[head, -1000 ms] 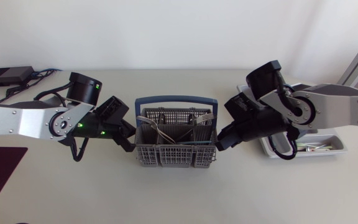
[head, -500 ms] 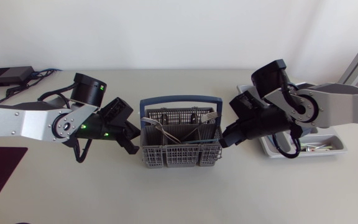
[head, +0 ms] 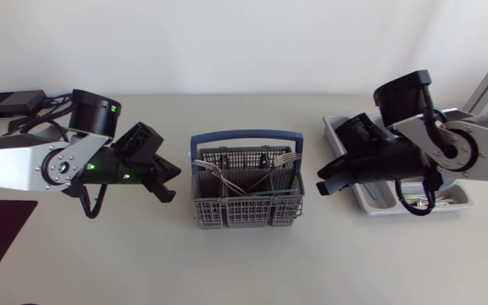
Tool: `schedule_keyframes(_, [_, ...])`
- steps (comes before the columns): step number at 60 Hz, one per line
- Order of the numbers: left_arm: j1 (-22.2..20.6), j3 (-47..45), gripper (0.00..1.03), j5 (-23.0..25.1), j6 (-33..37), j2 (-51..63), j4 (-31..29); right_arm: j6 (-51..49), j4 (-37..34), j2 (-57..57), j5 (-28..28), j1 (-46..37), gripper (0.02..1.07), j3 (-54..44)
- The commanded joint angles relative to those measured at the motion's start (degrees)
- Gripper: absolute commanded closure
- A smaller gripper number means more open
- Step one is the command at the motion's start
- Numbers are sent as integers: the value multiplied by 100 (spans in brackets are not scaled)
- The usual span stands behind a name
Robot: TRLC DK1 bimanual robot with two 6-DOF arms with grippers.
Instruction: Sort the cutlery from the basket into the organizer compartments.
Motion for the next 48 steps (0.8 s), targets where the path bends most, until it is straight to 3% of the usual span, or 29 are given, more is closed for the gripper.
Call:
schedule_keyframes(1, [30, -215, 89, 38, 113, -386, -118, -109, -209, -350, 41, -25, 84, -145])
schedule_keyframes(5, [21, -224, 88, 38, 113, -580, -250, -153, -376, -561, 41, -8, 75, -101])
schedule_keyframes(26, [-163, -329, 83, 56, 87, -1116, -522, -83, -842, -1282, 24, 1047, 66, 215])
schedule_keyframes(39, [-216, -558, 82, 205, 105, -1327, -513, 40, -605, -834, 33, 1653, 64, 479])
schedule_keyframes(48, [-58, -733, 82, 574, 263, -1450, -505, 119, -192, -254, 50, 1996, 63, 593])
